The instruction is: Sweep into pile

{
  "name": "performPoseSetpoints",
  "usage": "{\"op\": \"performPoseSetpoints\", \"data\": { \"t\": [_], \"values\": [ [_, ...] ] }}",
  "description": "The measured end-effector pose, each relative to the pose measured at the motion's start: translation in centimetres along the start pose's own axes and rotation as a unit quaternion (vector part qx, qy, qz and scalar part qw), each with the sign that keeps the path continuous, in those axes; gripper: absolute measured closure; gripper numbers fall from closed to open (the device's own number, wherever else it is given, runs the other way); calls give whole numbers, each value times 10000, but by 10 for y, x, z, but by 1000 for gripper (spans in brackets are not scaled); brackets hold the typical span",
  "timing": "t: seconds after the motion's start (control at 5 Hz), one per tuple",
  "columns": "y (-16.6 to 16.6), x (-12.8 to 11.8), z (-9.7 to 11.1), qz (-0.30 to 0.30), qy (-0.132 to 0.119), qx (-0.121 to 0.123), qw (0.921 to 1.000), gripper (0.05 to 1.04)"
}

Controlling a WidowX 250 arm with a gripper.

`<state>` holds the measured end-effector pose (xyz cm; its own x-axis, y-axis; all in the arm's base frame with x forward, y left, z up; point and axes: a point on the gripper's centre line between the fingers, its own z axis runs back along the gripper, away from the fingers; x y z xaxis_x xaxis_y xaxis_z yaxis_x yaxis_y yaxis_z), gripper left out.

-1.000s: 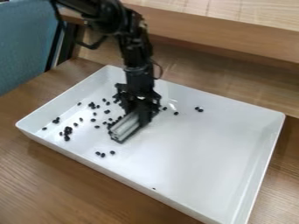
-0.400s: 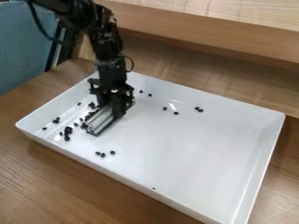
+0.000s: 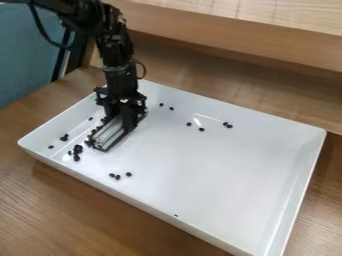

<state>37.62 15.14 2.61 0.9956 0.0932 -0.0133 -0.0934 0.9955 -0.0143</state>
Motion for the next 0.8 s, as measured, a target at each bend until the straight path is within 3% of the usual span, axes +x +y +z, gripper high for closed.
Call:
{"op": "performPoseSetpoints", "data": {
  "t": [0.4,0.8],
  "values": [
    [5,1,1,110,4,-10,9999,682],
    [-22,2,-1,-198,-63,-115,9997,682]
  ]
}}
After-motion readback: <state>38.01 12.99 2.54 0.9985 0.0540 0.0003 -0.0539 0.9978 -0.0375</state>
